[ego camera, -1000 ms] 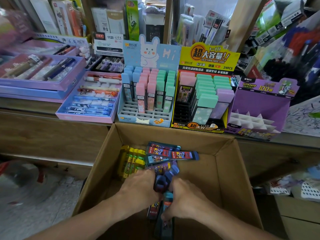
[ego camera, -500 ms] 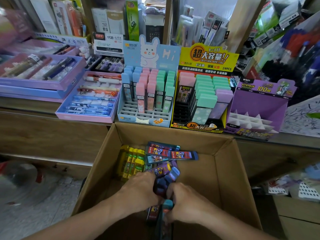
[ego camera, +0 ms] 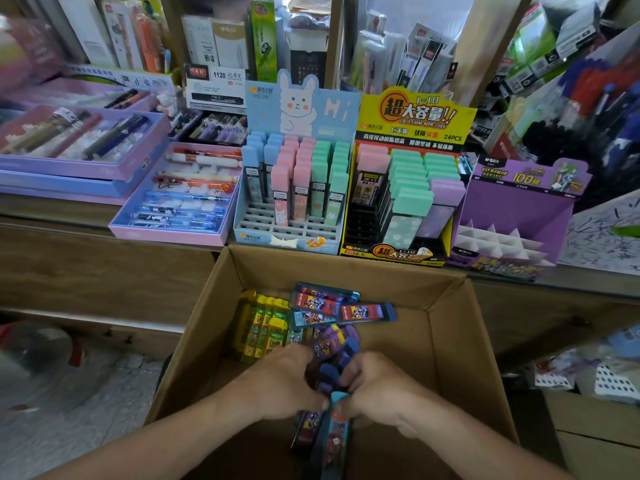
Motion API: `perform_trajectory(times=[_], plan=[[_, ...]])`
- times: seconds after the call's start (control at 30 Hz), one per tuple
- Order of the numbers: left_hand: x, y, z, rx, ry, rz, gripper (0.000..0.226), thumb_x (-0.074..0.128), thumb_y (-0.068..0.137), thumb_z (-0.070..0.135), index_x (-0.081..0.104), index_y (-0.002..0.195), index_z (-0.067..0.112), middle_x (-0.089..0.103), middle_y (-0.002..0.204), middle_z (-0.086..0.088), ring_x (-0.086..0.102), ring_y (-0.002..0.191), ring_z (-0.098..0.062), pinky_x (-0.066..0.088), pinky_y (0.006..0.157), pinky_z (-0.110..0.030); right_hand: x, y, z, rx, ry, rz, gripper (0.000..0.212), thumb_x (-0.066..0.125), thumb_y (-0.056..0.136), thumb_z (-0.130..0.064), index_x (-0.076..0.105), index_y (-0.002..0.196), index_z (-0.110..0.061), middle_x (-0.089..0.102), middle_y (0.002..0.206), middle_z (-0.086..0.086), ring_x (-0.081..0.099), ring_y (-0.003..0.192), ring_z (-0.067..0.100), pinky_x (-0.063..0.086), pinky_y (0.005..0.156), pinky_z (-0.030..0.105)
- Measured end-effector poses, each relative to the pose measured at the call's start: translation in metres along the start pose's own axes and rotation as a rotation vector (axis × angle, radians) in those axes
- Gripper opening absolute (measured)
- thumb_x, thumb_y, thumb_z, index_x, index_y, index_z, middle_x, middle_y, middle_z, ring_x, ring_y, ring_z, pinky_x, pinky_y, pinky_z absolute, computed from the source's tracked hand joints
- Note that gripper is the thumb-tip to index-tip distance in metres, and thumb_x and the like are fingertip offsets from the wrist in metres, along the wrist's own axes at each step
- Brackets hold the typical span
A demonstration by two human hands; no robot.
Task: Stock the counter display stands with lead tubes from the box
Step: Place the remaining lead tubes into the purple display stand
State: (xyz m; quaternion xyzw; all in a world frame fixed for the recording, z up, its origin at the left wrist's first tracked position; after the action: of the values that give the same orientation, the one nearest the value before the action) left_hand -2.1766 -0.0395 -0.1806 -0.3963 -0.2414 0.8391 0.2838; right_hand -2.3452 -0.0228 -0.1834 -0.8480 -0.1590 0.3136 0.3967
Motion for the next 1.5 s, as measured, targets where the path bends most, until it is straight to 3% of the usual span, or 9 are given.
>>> perform_trajectory(times=[0.13, 0.37, 0.47, 0.53, 0.7, 0.9, 1.1, 1.3, 1.5], plan=[[0.001, -0.001, -0.001, -0.015, -0.075, -0.033, 0.038, 0.087, 0.075, 0.03, 0.066, 0.106, 0.033, 0.072, 0.099, 0.007, 0.069, 0.096, -0.009, 0.062, 0.087, -0.034, 0.0, 0.0, -0.001, 0.034, 0.154, 0.018, 0.045, 0.082, 0.081, 0.001, 0.056, 0.111, -0.02, 0.062, 0.112, 0.005, 0.065, 0.101, 0.02, 0.062, 0.063, 0.026], [-0.008, -0.002, 0.001, -0.015, -0.328, -0.088, 0.025, 0.082, 0.083, 0.023, 0.071, 0.106, 0.022, 0.078, 0.1, 0.003, 0.075, 0.094, -0.01, 0.064, 0.08, -0.028, -0.022, -0.004, -0.009, 0.03, 0.484, 0.021, 0.051, 0.076, 0.084, 0.01, 0.052, 0.123, -0.012, 0.066, 0.112, 0.011, 0.067, 0.099, 0.023, 0.061, 0.071, 0.034], [-0.016, -0.002, 0.004, -0.012, -0.468, -0.082, 0.03, 0.082, 0.084, 0.023, 0.07, 0.112, 0.018, 0.08, 0.102, 0.002, 0.076, 0.096, -0.01, 0.064, 0.085, -0.033, -0.033, -0.007, -0.014, -0.002, 0.632, 0.001, 0.044, 0.073, 0.086, 0.011, 0.057, 0.124, -0.006, 0.07, 0.114, 0.016, 0.07, 0.103, 0.027, 0.06, 0.073, 0.034], [-0.02, -0.002, 0.006, 0.001, -0.562, -0.063, 0.029, 0.08, 0.085, 0.023, 0.069, 0.112, 0.018, 0.081, 0.099, 0.004, 0.077, 0.093, -0.009, 0.063, 0.081, -0.029, -0.04, -0.008, -0.016, -0.027, 0.743, -0.032, 0.034, 0.071, 0.087, 0.011, 0.064, 0.117, -0.004, 0.074, 0.111, 0.017, 0.071, 0.104, 0.028, 0.058, 0.075, 0.035], [-0.029, -0.004, 0.013, 0.028, -0.834, -0.063, 0.025, 0.075, 0.092, 0.021, 0.068, 0.116, 0.017, 0.081, 0.101, -0.001, 0.077, 0.096, -0.016, 0.061, 0.078, -0.029, -0.05, -0.006, -0.021, -0.117, 0.936, -0.133, 0.026, 0.071, 0.085, 0.008, 0.071, 0.111, 0.001, 0.077, 0.107, 0.021, 0.072, 0.104, 0.031, 0.056, 0.095, 0.043], [-0.034, -0.012, 0.021, 0.057, -1.148, -0.241, 0.039, 0.069, 0.094, 0.025, 0.06, 0.131, 0.016, 0.075, 0.119, -0.017, 0.073, 0.111, -0.031, 0.061, 0.09, -0.047, -0.055, -0.01, -0.032, -0.221, 0.973, -0.164, 0.055, 0.076, 0.073, -0.002, 0.063, 0.126, -0.001, 0.076, 0.111, 0.02, 0.076, 0.099, 0.03, 0.061, 0.074, 0.038], [-0.039, -0.015, 0.025, 0.066, -1.227, -0.291, 0.049, 0.07, 0.095, 0.022, 0.052, 0.139, 0.013, 0.069, 0.128, -0.025, 0.067, 0.12, -0.041, 0.048, 0.108, -0.061, -0.058, -0.02, -0.041, -0.308, 0.959, -0.134, 0.04, 0.068, 0.089, 0.005, 0.064, 0.128, 0.0, 0.074, 0.118, 0.022, 0.072, 0.109, 0.035, 0.061, 0.075, 0.038], [-0.042, -0.019, 0.028, 0.121, -1.208, -0.251, 0.05, 0.076, 0.086, 0.016, 0.061, 0.134, 0.016, 0.071, 0.126, -0.022, 0.069, 0.118, -0.038, 0.05, 0.105, -0.06, -0.062, -0.029, -0.047, -0.433, 0.914, -0.019, 0.03, 0.065, 0.092, 0.008, 0.07, 0.119, -0.003, 0.077, 0.11, 0.017, 0.076, 0.1, 0.028, 0.061, 0.074, 0.033], [-0.046, -0.023, 0.031, 0.248, -1.203, -0.268, 0.029, 0.072, 0.094, 0.016, 0.072, 0.123, 0.017, 0.067, 0.129, -0.027, 0.066, 0.121, -0.042, 0.054, 0.101, -0.058, -0.064, -0.031, -0.051, -0.537, 0.924, 0.085, 0.028, 0.071, 0.089, 0.003, 0.074, 0.113, -0.009, 0.079, 0.105, 0.013, 0.077, 0.095, 0.025, 0.062, 0.07, 0.029]])
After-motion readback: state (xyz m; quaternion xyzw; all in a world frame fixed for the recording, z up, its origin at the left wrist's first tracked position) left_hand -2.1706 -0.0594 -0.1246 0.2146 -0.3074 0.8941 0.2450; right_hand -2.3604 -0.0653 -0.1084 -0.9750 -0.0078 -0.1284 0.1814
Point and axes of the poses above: each hand's wrist, its own y-axis towards the middle knuckle, its own x-axis out of the palm, z = x × y, the point moved 2 cm from there along y, towards the middle knuckle
